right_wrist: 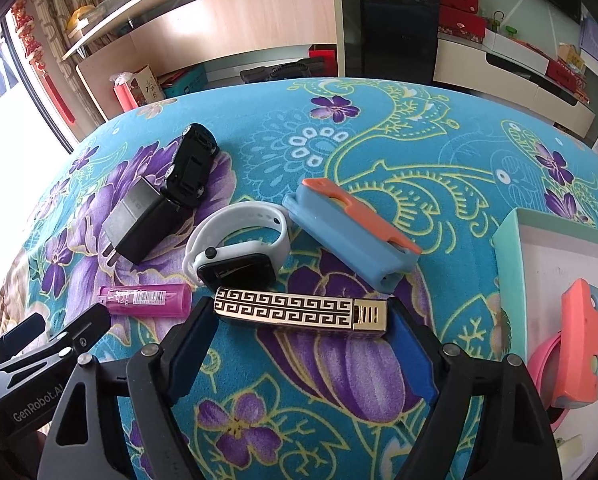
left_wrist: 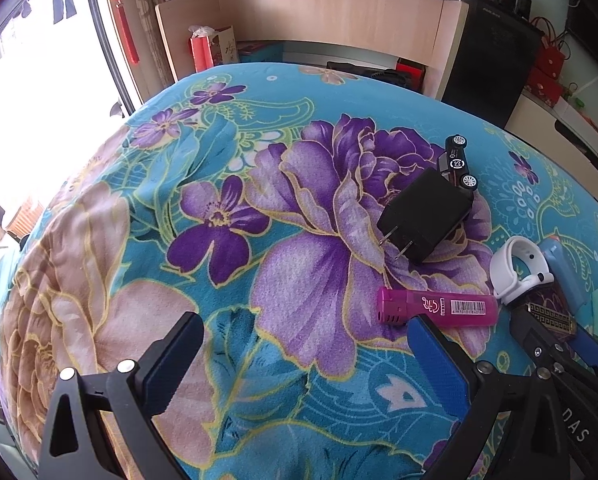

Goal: Organize rigid objects
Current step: 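Grasp the gold patterned bar with the right tool while the left tool grasps the pink lighter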

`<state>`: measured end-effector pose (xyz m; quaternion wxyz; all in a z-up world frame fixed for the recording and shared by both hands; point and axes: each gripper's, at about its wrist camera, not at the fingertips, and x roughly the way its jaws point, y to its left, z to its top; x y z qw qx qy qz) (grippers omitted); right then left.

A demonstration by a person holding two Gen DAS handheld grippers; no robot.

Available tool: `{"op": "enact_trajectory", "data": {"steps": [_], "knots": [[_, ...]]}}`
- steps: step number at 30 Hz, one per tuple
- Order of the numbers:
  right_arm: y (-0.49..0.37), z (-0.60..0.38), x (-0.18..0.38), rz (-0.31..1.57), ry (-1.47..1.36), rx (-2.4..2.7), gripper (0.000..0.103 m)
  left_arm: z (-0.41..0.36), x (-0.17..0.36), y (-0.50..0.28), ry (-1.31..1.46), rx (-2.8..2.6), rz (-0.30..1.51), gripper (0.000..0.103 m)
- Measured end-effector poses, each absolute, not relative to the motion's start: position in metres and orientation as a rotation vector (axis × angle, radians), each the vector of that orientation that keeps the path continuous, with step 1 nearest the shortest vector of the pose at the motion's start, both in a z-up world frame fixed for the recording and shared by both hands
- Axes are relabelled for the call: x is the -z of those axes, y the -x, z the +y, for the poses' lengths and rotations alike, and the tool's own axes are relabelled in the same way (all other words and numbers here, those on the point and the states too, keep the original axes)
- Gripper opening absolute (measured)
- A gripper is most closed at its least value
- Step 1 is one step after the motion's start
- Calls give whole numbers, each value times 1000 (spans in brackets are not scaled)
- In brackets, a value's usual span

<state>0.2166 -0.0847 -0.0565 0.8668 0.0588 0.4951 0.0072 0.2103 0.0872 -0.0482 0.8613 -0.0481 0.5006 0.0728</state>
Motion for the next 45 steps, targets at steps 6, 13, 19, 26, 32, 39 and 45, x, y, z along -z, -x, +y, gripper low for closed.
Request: {"op": "enact_trajectory", "data": {"steps": [6,13,19,26,32,39,45], "knots": [[-213,-92,50,1039,-151,-10,84,80,48,-211,93,-128,1055,103],[-209,-102,35,1020,-164,8,84,61,49,-213,66,-71,1060,103],[-204,-116,21,993,-178,32,84,42,51,-218,52,-22,1067,103],[-201,-124,13,977,-189,35,84,22,56,-222,27,6,1074,103],[-200,-128,14,979,-197,36,84,15,58,-225,19,12,1071,102],[-199,-134,12,974,-212,41,84,10,53,-222,18,20,1055,83],[-198,-139,10,968,-222,45,84,10,35,-214,24,24,1009,83]]}}
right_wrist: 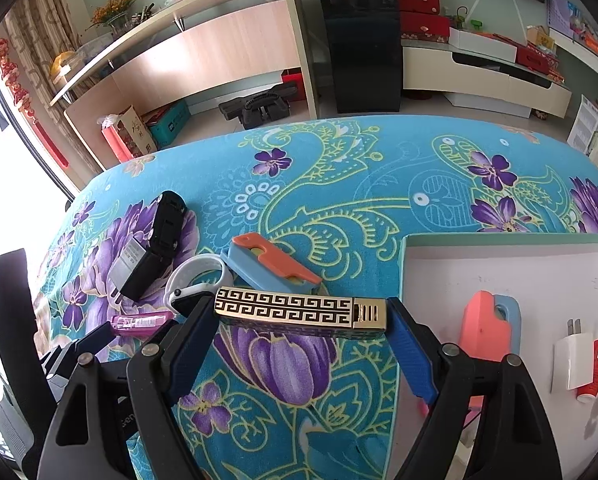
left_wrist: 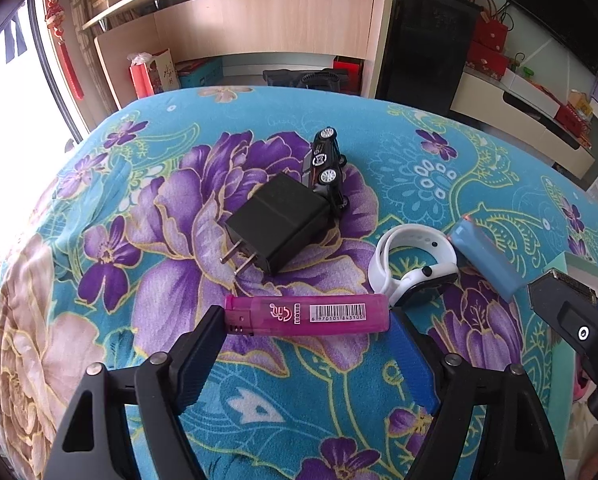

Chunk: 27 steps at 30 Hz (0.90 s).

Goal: Organize rigid objects
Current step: 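Grasp the gold patterned bar with the right tool while the left tool grasps the pink lighter, then carry the gold bar and pink lighter into the white tray and open both tools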

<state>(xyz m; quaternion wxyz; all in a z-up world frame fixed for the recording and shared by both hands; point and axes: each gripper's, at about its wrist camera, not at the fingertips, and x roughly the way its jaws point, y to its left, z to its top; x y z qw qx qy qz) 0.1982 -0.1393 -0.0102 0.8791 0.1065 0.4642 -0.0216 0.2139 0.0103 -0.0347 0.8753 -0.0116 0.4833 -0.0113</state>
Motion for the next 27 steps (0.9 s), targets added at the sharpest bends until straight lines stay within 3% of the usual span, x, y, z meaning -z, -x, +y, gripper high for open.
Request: {"op": "enact_trajectory", "data": {"steps": [13,27], "knots": [[-167,-180,-27,892,-259,108,84,-16,-43,-182,-8,121,805,83],[-130,-288,-24,919,-264,386,84,-124,-53,-157,-155,357,765,83]]}}
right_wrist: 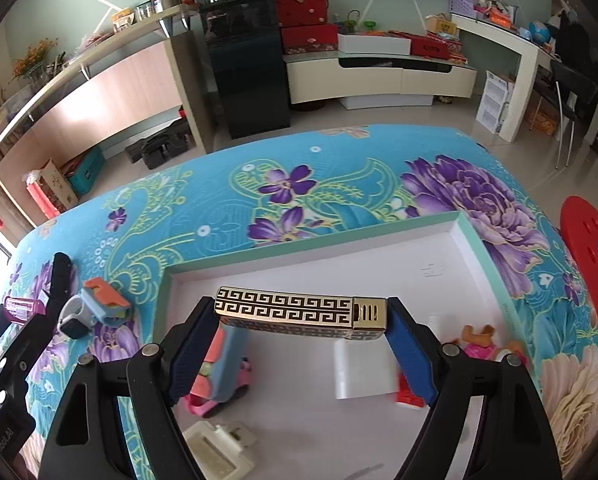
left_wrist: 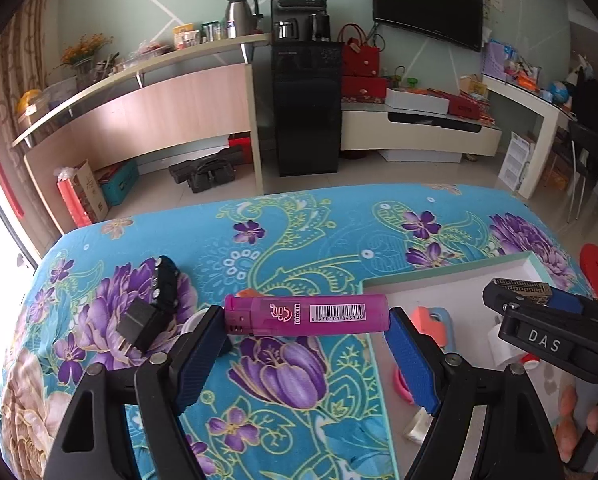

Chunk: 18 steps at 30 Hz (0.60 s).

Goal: Organize rigid objects
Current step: 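Carry the gold bar and pink lighter into the white tray and open both tools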

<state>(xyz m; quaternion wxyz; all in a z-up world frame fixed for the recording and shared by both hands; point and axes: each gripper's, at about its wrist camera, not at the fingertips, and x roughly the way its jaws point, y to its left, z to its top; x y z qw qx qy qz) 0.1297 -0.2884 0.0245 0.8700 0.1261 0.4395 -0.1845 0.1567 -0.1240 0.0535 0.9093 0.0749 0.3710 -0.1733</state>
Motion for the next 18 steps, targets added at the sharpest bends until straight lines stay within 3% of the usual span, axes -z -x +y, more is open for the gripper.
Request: {"op": "enact_trajectory", "data": {"steps": [18], "knots": [[-101,-359,-19,930,-327,507,84,-235,-27,-116,-338,560,791,83]]}}
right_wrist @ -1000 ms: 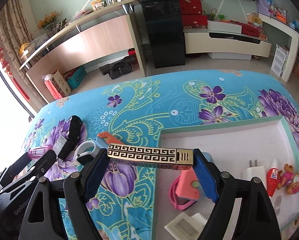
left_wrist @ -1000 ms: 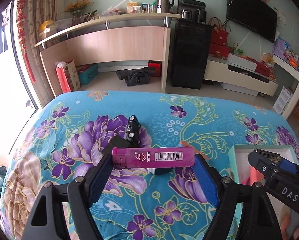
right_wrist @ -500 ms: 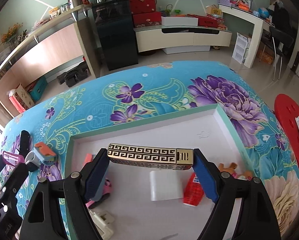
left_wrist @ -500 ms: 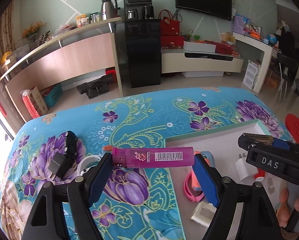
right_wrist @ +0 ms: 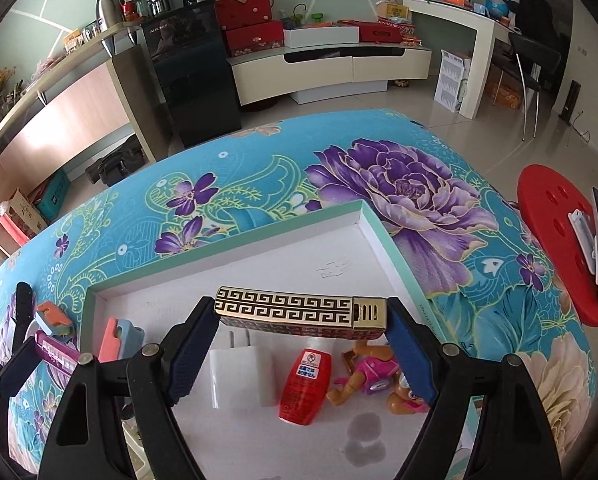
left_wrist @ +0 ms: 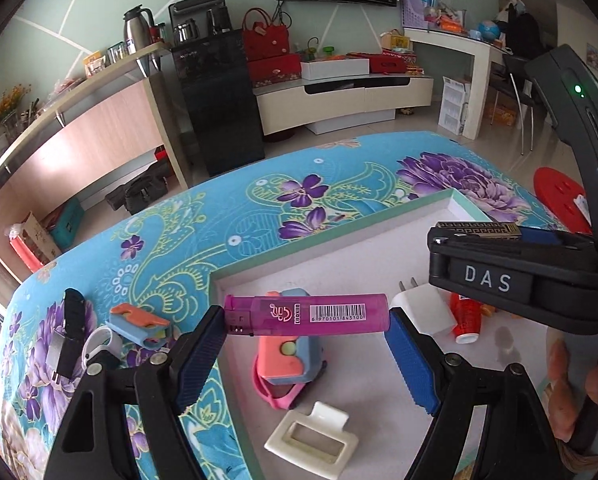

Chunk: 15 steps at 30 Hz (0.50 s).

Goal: Organize rigid objects
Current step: 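Carry the gold bar and pink lighter into the white tray and open both tools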

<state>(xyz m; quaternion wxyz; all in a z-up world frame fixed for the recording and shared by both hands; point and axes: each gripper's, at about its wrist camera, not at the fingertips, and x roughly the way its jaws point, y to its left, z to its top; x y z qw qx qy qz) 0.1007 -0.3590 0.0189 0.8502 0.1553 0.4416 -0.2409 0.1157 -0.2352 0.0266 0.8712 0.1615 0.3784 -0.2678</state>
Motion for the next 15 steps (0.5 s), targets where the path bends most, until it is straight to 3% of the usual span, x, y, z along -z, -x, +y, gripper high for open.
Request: {"op": "enact_trajectory", "data": {"steps": [15], "knots": [[-101,-367,-1,993,-316,494,84,-254,-4,-113,-370,570,870,83]]}}
